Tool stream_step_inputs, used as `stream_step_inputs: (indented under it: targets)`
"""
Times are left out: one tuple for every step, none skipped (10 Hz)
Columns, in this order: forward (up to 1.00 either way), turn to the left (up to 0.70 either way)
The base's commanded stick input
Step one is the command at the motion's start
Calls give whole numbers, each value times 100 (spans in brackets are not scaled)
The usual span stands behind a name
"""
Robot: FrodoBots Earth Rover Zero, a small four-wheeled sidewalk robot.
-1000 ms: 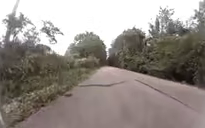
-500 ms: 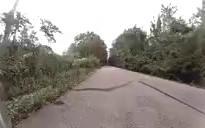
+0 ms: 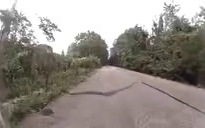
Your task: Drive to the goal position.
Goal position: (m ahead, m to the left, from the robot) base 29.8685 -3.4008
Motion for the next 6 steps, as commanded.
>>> stream_step_inputs:
  targets:
    - [70,0]
    - [70,0]
    - [70,0]
    - [70,0]
    - [70,0]
    - [70,0]
